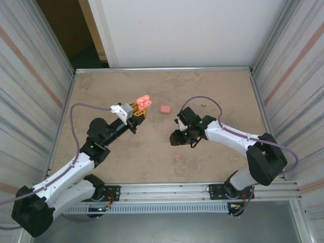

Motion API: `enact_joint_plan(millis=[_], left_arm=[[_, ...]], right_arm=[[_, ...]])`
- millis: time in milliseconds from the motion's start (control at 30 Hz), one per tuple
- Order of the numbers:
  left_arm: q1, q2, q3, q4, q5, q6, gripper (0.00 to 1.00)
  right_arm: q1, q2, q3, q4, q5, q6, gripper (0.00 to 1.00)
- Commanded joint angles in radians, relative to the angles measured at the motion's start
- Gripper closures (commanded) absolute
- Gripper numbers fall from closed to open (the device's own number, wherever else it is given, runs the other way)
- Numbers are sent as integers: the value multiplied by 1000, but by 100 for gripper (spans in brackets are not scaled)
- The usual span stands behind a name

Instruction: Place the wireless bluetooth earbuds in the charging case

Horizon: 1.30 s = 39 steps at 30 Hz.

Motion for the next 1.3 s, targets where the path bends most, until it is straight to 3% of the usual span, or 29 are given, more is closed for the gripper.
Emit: enact_joint_plan(millis=[0, 1267], left_arm=[[10, -23, -7, 6, -15, 14, 100], [11, 16, 1, 26, -15, 14, 100]], right_arm=[[24, 21, -8, -49, 39, 21, 50], [226, 178, 13, -162, 224, 23, 49]])
